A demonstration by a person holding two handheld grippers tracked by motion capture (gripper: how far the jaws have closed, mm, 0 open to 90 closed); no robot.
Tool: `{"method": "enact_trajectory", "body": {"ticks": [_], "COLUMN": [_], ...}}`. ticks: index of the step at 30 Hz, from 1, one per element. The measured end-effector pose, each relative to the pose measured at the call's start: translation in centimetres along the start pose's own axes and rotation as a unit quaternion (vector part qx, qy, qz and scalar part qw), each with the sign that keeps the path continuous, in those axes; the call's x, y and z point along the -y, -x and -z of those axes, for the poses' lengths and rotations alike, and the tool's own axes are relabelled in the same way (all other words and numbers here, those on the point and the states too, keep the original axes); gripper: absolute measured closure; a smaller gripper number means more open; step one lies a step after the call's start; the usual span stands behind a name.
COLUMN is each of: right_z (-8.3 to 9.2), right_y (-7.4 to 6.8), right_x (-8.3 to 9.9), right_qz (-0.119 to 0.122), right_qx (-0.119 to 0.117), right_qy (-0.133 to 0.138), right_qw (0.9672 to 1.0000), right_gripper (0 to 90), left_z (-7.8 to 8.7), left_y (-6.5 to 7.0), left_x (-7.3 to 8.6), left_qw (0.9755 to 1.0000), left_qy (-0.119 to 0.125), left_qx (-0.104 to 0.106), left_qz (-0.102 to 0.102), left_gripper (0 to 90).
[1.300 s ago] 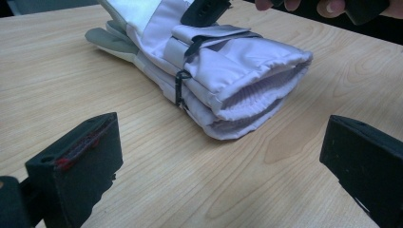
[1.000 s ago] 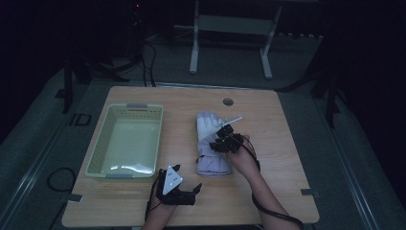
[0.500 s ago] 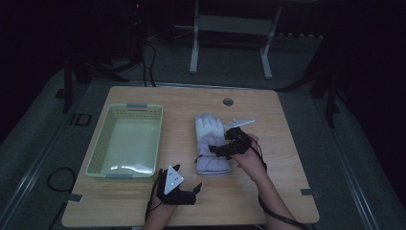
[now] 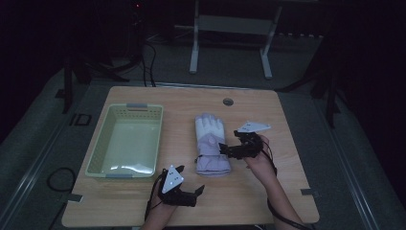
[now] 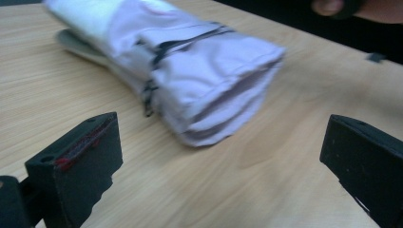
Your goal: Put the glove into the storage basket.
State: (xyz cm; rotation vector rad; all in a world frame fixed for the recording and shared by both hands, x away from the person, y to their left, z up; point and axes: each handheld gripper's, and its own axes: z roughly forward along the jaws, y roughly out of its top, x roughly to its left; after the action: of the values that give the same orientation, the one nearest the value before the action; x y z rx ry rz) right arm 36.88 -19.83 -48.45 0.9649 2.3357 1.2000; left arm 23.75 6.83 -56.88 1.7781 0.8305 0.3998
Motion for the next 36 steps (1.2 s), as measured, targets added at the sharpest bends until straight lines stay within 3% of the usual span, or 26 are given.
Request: {"method": "enact_trajectory", "body": {"ticks": [1, 2, 4, 6, 9, 10, 12, 13, 15, 21, 22, 25, 28, 29, 32, 34, 36], "right_z": [0.4, 0.7, 1.3, 1.6, 1.8, 1.8, 1.6, 1.6, 1.2, 1.0, 1.0, 1.0, 0.8, 0.7, 0.5, 0.3, -0.2], "right_y": [0.0, 0.1, 0.3, 0.6, 0.9, 1.0, 1.3, 1.3, 1.5, 1.9, 2.0, 1.7, 1.8, 1.9, 2.1, 1.9, 1.7], "right_x": [0.0, 0.0, 0.0, 0.1, 0.3, 0.4, 0.6, 0.6, 0.8, 0.9, 0.8, 0.6, 0.2, 0.0, -0.4, -0.6, -0.7], "right_qz": [0.015, 0.022, 0.034, 0.035, 0.052, 0.048, 0.022, 0.022, 0.006, -0.015, -0.013, 0.025, 0.005, -0.007, -0.032, -0.030, -0.023], "right_qx": [0.021, 0.033, 0.047, 0.045, 0.059, 0.056, 0.021, 0.021, 0.013, 0.002, 0.002, 0.028, 0.026, 0.025, 0.032, 0.031, 0.031], "right_qy": [0.006, 0.008, 0.020, 0.014, 0.002, -0.006, -0.018, -0.018, -0.025, -0.014, -0.010, 0.013, -0.002, -0.006, 0.000, 0.008, 0.002], "right_qw": [0.9996, 0.9992, 0.9982, 0.9983, 0.9969, 0.9972, 0.9994, 0.9994, 0.9996, 0.9998, 0.9999, 0.9992, 0.9997, 0.9996, 0.9990, 0.9990, 0.9993], "right_gripper": [16.0, 16.0, 16.0, 15.7, 15.3, 14.2, 14.5, 14.5, 13.7, 14.5, 15.2, 16.1, 14.2, 14.2, 13.1, 10.2, 10.2], "left_z": [0.2, 0.2, 0.2, 0.1, 0.0, 0.0, -0.2, -0.2, -0.8, -1.8, -2.0, -2.9, -3.8, -4.1, -4.9, -5.5, -5.8], "left_y": [0.5, 0.7, 0.9, 0.9, 0.6, 0.5, 0.2, 0.2, -0.5, -1.9, -2.2, -3.0, -3.6, -3.8, -4.6, -4.8, -5.0], "left_x": [-0.6, -0.8, -1.4, -1.9, -2.7, -3.0, -3.8, -3.8, -5.3, -7.3, -7.7, -8.9, -10.0, -10.3, -11.1, -11.5, -11.6], "left_qw": [0.9998, 0.9997, 0.9996, 0.9996, 0.9995, 0.9994, 0.9991, 0.9991, 0.9989, 0.9989, 0.9989, 0.9987, 0.9995, 0.9995, 0.9993, 0.9985, 0.9975], "left_qy": [0.010, 0.013, 0.014, 0.001, -0.003, -0.003, -0.014, -0.014, -0.021, -0.024, -0.021, -0.027, -0.027, -0.028, -0.035, -0.047, -0.042], "left_qx": [0.019, 0.021, 0.023, 0.027, 0.029, 0.029, 0.028, 0.028, 0.030, 0.024, 0.025, 0.028, 0.006, -0.004, -0.007, -0.028, -0.057], "left_qz": [-0.002, -0.001, -0.009, -0.009, 0.014, 0.020, 0.027, 0.027, 0.029, 0.032, 0.033, 0.033, 0.012, 0.010, 0.014, 0.006, -0.001], "left_gripper": [0.4, 0.5, 0.5, 0.5, 0.5, 0.5, 0.5, 0.4, 0.5, 0.5, 0.5, 0.5, 0.5, 0.5, 0.5, 0.6, 10.0]}}
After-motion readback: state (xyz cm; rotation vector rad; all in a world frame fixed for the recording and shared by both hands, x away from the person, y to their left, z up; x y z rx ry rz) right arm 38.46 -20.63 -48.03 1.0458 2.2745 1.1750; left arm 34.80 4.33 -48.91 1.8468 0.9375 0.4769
